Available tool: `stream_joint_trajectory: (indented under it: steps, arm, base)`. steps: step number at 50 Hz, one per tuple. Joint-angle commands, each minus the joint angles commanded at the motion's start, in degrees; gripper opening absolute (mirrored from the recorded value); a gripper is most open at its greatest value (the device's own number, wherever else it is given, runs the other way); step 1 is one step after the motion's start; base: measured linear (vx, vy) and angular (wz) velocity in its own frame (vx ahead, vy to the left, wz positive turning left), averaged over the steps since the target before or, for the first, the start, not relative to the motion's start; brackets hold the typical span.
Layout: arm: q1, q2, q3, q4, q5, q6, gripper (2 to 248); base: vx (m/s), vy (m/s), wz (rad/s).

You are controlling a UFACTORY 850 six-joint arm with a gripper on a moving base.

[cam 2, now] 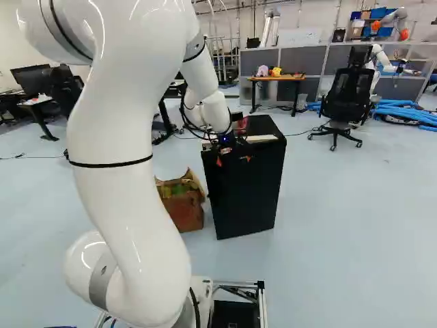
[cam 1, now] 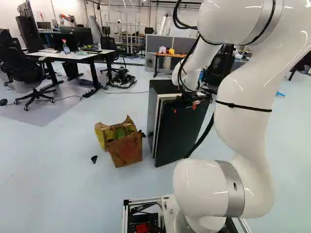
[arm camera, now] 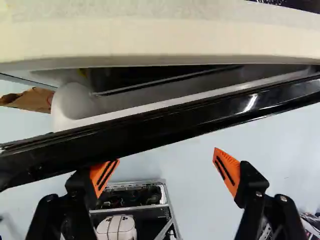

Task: Grab a drink from the fridge

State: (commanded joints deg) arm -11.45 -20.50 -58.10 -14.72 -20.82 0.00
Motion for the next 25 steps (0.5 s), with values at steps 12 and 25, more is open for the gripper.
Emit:
stream_joint_trajectory:
  steps: [12, 25]
  arm:
    - [0.48, -0.86, -1.14, 2.60, 0.00, 0.00, 247]
    - [0.95, -1.71, -2.26, 5.46, 0.00, 0.00, 247]
  base:
    - [0.000, 0.000, 0.000]
    - [0.000, 0.000, 0.000]
